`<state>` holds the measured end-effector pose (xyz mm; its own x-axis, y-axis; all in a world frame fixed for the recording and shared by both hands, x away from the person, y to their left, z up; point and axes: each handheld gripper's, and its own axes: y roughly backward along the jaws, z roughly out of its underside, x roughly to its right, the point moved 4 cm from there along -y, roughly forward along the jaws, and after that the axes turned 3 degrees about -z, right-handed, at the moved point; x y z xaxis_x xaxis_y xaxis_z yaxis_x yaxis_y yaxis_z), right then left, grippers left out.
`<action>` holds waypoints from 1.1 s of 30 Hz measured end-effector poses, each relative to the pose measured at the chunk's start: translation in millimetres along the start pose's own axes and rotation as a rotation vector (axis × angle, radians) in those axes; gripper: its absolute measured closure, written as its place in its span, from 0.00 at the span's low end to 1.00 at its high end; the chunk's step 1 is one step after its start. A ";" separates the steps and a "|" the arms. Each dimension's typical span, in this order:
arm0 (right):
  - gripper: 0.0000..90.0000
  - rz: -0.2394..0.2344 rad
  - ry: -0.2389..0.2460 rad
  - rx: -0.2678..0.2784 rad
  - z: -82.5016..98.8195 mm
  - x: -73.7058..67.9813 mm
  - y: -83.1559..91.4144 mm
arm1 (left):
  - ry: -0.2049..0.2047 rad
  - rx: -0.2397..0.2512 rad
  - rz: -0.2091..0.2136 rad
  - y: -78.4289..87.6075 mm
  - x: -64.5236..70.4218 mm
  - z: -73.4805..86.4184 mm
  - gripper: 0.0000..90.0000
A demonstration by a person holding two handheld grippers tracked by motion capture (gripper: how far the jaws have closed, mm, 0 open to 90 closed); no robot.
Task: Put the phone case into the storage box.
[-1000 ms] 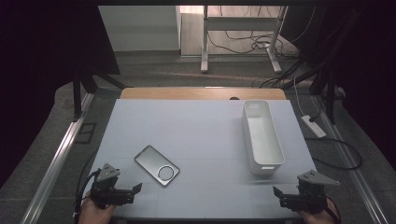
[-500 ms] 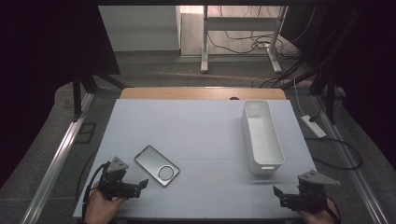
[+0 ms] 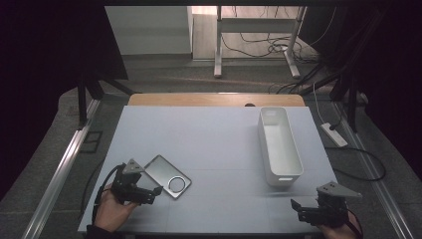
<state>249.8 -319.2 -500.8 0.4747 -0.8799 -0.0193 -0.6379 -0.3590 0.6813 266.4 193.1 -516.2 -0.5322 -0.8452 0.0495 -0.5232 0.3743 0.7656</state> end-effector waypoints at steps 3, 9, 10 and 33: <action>0.00 0.001 0.003 -0.001 0.2 -0.5 0.3 | -0.025 -0.019 0.003 -3.6 -0.5 -5.8 0.00; 0.00 -0.003 0.003 0.000 -0.1 -0.4 -0.2 | -0.056 -0.050 0.020 -13.7 2.1 -20.6 0.00; 0.00 -0.003 0.004 0.000 -0.2 -0.5 -0.3 | -0.058 -0.050 0.023 -15.3 2.5 -22.3 0.00; 0.00 -0.012 -0.002 0.007 -0.8 0.5 0.2 | -0.146 -0.120 0.125 -44.6 15.5 -56.5 0.60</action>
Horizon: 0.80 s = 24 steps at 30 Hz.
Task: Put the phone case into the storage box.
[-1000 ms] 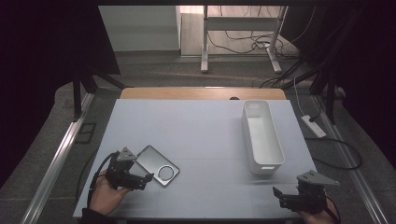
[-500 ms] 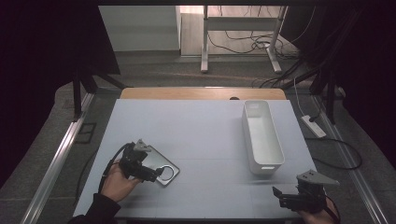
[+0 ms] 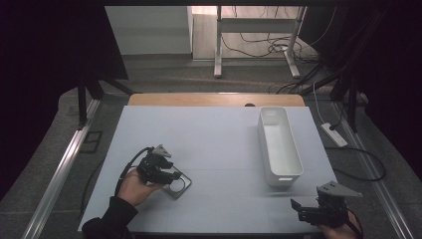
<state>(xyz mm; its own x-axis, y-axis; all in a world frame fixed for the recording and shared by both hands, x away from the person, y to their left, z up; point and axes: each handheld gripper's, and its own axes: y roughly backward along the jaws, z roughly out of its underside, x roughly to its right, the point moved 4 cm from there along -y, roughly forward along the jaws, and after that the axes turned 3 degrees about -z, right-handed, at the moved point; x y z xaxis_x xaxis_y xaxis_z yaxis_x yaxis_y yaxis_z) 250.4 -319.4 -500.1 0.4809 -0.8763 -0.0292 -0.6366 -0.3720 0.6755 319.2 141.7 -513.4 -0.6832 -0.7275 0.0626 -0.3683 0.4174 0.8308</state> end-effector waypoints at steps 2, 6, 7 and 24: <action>0.00 -0.003 -0.005 0.003 0.0 0.3 0.3 | 0.002 -0.006 0.000 -0.7 -0.6 -1.9 0.75; 0.00 -0.003 -0.005 0.004 0.1 0.2 0.4 | 0.017 -0.026 0.000 -0.4 -1.8 -3.4 0.97; 0.00 -0.003 -0.005 0.003 0.1 0.2 0.3 | 0.019 -0.024 0.000 -0.6 -2.4 -3.5 0.99; 0.01 -0.002 -0.003 0.002 0.1 0.2 0.2 | 0.014 -0.022 0.020 -27.8 2.4 4.4 0.99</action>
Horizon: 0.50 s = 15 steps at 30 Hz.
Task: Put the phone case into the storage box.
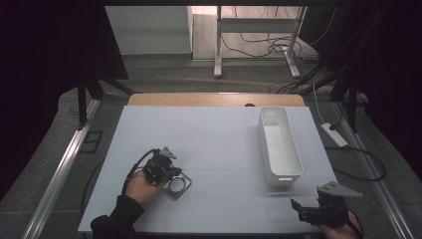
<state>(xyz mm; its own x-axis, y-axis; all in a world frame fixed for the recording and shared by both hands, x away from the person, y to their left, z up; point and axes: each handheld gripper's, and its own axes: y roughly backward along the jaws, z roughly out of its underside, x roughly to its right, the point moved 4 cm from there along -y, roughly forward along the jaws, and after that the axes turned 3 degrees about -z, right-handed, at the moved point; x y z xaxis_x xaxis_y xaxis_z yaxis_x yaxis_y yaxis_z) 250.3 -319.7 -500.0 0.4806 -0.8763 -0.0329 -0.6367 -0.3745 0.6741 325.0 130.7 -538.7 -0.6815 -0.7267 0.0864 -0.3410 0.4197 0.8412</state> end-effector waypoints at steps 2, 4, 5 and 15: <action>0.01 0.000 0.000 0.000 0.0 0.0 0.0 | -0.005 -0.012 0.004 -4.1 1.3 1.8 0.99; 0.01 0.000 0.001 -0.001 0.0 0.0 -0.1 | -0.008 -0.028 0.010 -9.6 2.5 4.5 0.99; 0.01 0.000 0.001 -0.001 0.0 0.0 -0.1 | -0.008 -0.028 0.010 -9.6 2.5 4.5 0.99; 0.01 0.000 0.003 -0.002 0.0 -0.1 -0.3 | -0.004 -0.040 0.010 -17.0 4.0 7.8 0.99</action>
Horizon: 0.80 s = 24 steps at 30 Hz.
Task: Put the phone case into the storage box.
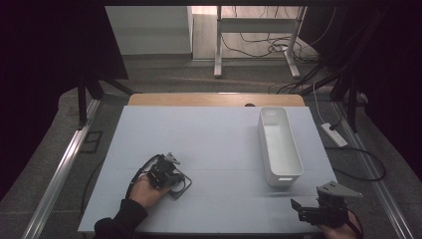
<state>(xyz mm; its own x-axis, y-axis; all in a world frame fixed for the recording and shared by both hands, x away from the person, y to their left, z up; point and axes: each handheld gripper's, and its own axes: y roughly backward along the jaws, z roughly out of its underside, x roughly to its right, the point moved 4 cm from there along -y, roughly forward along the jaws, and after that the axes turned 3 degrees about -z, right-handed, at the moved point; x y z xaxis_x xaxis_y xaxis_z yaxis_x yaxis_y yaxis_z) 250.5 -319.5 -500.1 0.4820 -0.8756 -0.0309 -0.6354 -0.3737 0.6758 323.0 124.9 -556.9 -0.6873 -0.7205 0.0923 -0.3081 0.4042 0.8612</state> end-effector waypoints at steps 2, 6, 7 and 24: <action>0.01 -0.001 0.000 -0.001 -0.1 -0.1 -0.3 | 0.000 0.004 0.001 -1.3 -0.2 -1.6 0.99; 0.01 0.000 0.003 -0.002 -0.2 -0.3 -0.6 | 0.003 0.006 0.003 -3.4 -1.4 -5.6 0.99; 0.01 -0.001 0.003 -0.002 -0.2 -0.4 -0.6 | 0.005 0.007 0.004 -4.1 -1.6 -6.9 0.99; 0.02 -0.005 0.006 -0.003 0.0 -0.5 -0.6 | 0.040 -0.016 -0.054 -13.6 -21.8 -31.7 0.99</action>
<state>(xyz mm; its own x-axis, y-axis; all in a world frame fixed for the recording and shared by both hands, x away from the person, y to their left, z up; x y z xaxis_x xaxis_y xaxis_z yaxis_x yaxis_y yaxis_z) 250.7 -318.9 -500.5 0.4885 -0.8721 -0.0300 -0.6313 -0.3769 0.6778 363.1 117.2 -554.8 -0.6428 -0.7633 0.0649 -0.3335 0.3551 0.8733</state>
